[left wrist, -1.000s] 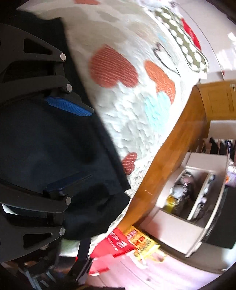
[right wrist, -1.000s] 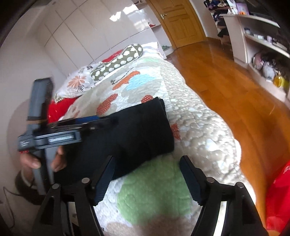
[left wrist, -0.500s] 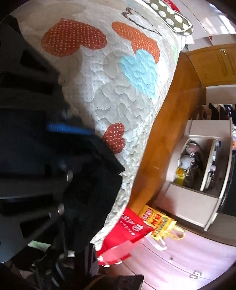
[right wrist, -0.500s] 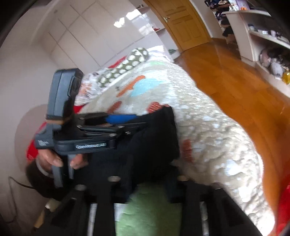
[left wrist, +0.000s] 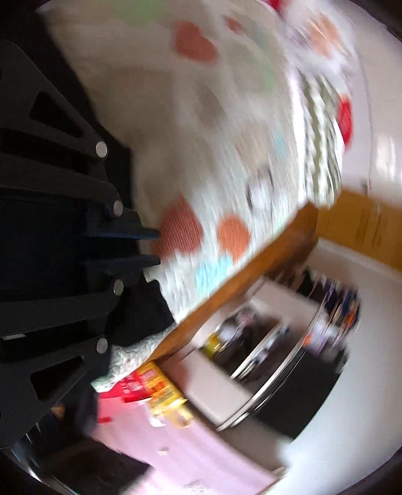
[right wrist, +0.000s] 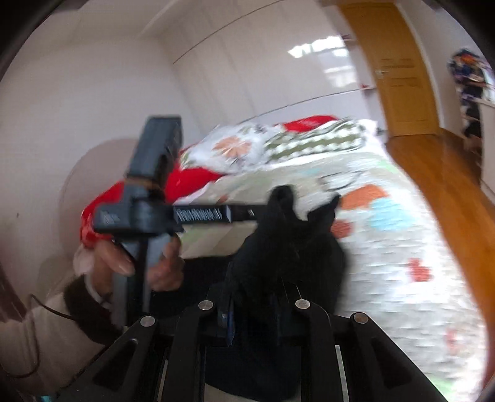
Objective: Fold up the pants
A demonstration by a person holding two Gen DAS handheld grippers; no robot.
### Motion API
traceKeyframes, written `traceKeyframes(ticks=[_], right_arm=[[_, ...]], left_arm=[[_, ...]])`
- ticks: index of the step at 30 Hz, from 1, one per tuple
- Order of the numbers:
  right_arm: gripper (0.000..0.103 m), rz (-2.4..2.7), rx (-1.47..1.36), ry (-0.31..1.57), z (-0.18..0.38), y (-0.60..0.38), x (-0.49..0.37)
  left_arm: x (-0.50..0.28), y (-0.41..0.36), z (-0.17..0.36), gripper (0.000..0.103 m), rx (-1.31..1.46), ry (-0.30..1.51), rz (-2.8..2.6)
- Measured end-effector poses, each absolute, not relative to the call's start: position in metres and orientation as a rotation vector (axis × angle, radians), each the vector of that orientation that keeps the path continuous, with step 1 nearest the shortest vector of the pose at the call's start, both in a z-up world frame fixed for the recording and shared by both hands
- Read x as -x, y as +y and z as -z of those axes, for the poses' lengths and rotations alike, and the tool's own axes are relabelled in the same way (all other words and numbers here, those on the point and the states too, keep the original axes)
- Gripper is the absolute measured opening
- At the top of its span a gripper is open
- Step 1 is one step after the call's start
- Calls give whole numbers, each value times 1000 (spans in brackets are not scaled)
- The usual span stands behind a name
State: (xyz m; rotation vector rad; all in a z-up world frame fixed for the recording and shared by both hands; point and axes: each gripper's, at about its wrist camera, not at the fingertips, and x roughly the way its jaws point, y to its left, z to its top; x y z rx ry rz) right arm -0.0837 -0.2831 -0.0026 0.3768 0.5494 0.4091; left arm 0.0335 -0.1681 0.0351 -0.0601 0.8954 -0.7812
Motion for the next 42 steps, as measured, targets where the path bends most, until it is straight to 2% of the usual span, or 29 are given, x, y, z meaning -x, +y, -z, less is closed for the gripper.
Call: traceKeyframes(ticks=[1,3,4,6,8,10,14,17,22,24,26,31,35,39,40,42], right_arm=[[19,-425,-360,589,16,-262,72],[40,-473,-347,772,47,-224,51],[40,-515,-354,825,55,-215,49],[43,-538,-332,783,51,-211,63],[44,-569,-310,731,37,-225,79],[47,-540,-303,700,30,-245,89],[49,-360,-290,714,37,-286,90],[49,-326,-403,763,54,-304,81],[49,-324,-455,770,64,-315,85],[49,-323,-451,765,62,-309,93],[49,-317,-427,747,54,-309,94],[49,-311,-335,699,34,-302,91],[49,-325,-308,740,43,-286,73],[49,-322,-254,868,74,-264,50],[49,-315,-228,856,72,-262,52],[48,-301,-201,845,64,-261,56]], left_arm=[[-33,-150,-31,23,82,904,747],[-26,-124,-20,27,98,924,670],[-21,-114,-17,27,105,931,649],[-12,-96,-9,28,128,955,622],[1,-88,-1,41,147,969,605],[12,-87,4,48,165,972,612],[25,-100,13,49,203,1001,656],[32,-122,22,55,152,1032,631],[41,-155,39,55,102,1068,623],[42,-162,39,26,92,1055,606],[41,-157,35,19,144,1073,599],[61,-130,10,18,145,978,560],[64,-120,26,19,107,998,476],[65,-113,34,25,138,1020,430],[67,-110,31,28,137,1012,422],[73,-106,26,29,132,997,411]])
